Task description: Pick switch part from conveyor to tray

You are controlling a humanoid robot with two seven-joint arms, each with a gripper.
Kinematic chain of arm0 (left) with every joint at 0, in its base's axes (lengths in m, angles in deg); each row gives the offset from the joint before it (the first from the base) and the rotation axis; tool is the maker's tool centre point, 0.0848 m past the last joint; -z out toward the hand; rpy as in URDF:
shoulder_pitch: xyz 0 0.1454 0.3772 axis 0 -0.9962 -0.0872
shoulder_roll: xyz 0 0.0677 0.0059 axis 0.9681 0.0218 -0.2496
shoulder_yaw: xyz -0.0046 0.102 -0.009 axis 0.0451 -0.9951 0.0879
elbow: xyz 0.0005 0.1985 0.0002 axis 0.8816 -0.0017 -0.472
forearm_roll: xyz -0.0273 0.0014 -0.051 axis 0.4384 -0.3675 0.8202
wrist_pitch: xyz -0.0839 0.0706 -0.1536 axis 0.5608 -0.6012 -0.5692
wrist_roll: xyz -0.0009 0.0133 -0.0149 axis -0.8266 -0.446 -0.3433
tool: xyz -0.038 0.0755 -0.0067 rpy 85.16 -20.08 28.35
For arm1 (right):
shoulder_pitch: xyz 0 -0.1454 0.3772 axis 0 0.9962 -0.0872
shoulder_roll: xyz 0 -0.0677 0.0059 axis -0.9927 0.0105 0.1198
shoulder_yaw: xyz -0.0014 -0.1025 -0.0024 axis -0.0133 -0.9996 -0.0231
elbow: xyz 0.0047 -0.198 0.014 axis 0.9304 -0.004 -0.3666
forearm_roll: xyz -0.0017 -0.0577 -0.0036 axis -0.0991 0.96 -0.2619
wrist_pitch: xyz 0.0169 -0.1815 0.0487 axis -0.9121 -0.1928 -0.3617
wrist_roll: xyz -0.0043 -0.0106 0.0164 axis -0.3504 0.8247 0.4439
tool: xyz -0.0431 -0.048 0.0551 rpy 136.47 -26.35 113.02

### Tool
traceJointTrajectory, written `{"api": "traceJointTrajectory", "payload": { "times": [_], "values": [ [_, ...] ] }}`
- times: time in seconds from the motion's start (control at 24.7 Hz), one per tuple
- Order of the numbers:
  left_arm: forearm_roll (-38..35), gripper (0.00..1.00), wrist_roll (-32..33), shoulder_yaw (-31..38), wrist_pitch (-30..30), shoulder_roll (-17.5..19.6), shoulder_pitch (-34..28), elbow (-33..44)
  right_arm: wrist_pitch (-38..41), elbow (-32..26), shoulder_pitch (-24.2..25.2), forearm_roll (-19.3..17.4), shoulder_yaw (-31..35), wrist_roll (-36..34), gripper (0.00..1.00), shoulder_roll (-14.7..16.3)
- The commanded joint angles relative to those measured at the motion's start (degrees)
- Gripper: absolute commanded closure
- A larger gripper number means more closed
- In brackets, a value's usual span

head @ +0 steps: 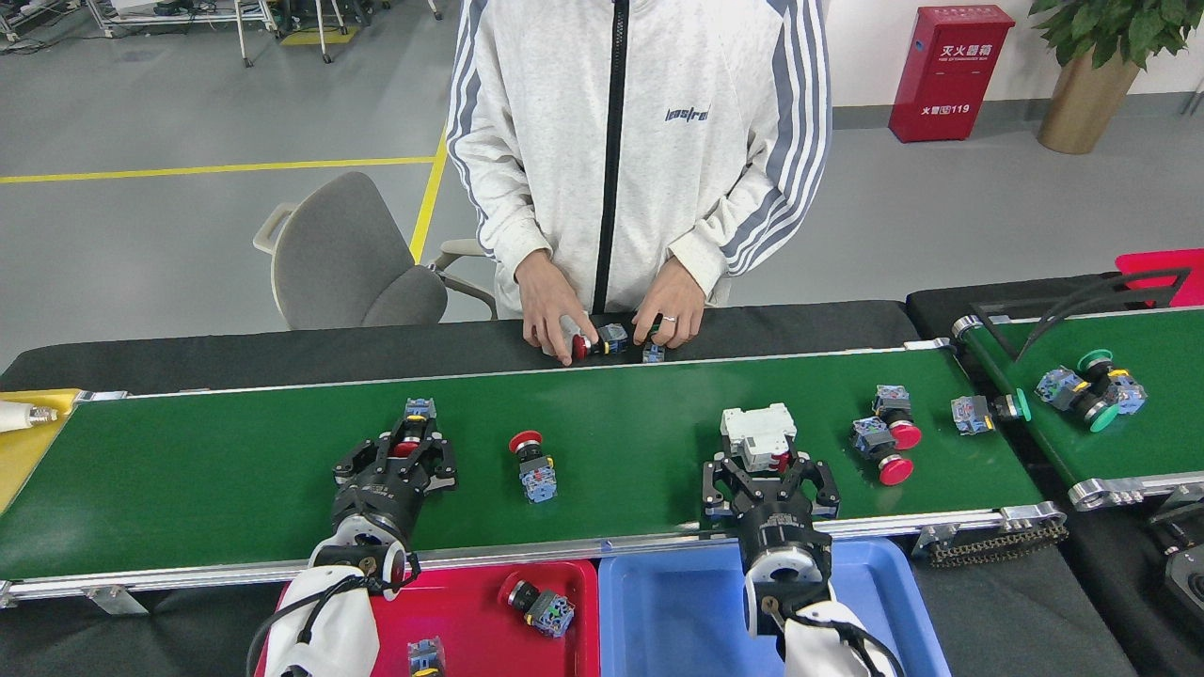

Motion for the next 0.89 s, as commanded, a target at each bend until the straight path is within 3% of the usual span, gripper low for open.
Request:
{"api": "traceJointTrajectory", "payload": {
  "times": [0.0,0.08,0.12,0.16,0.2,0.24,0.28,0.41,0.57,0.69,0.85],
  "values": [
    [2.10,0.96,-0.57,1.13,12.06,2.38,-3.22,7.98,4.53,-8.73,5.59,-0.06,0.34,-1.22,0.97,3.65],
    [4.03,0.92,-0.57,3.15,21.46,6.42,-10.86,17.21,7.43,-14.89,14.03,-0.06,0.34,-4.29,0.91,6.02],
    [4.91,0.85,-0.57,4.02,26.11,8.35,-14.63,20.80,7.87,-16.11,17.53,0.02,0.42,-6.22,0.79,6.90],
    [5.88,0.68,-0.57,5.17,30.51,10.02,-18.25,23.80,7.52,-16.29,20.27,0.02,0.51,-7.72,0.48,7.34],
    [7.20,0.47,-0.57,6.31,32.45,11.08,-21.59,26.44,6.81,-16.20,22.20,0.02,1.30,-8.78,0.06,6.99],
    [8.51,0.22,-0.57,7.45,32.45,11.43,-24.30,28.28,5.67,-16.12,23.69,0.02,2.70,-9.21,0.00,6.90],
    [9.48,0.00,-0.83,8.59,32.45,10.90,-26.33,29.33,4.97,-16.03,24.92,-0.06,4.64,-9.39,0.00,6.90],
    [9.92,0.00,-0.83,9.48,32.45,9.14,-30.02,30.04,4.27,-16.20,25.54,-0.06,8.16,-9.30,0.00,5.41],
    [9.83,0.00,-0.83,13.69,32.45,6.59,-30.37,29.78,4.18,-16.12,23.69,-0.06,9.04,-9.04,0.00,2.07],
    [9.74,0.00,-1.27,20.55,20.33,1.32,-29.93,30.13,4.18,-15.77,20.80,0.02,8.95,-8.16,0.00,1.10],
    [9.48,0.00,-1.27,22.04,15.31,1.58,-29.93,30.04,4.09,-13.74,15.78,1.43,7.72,-2.10,0.01,0.05]
  ]
}}
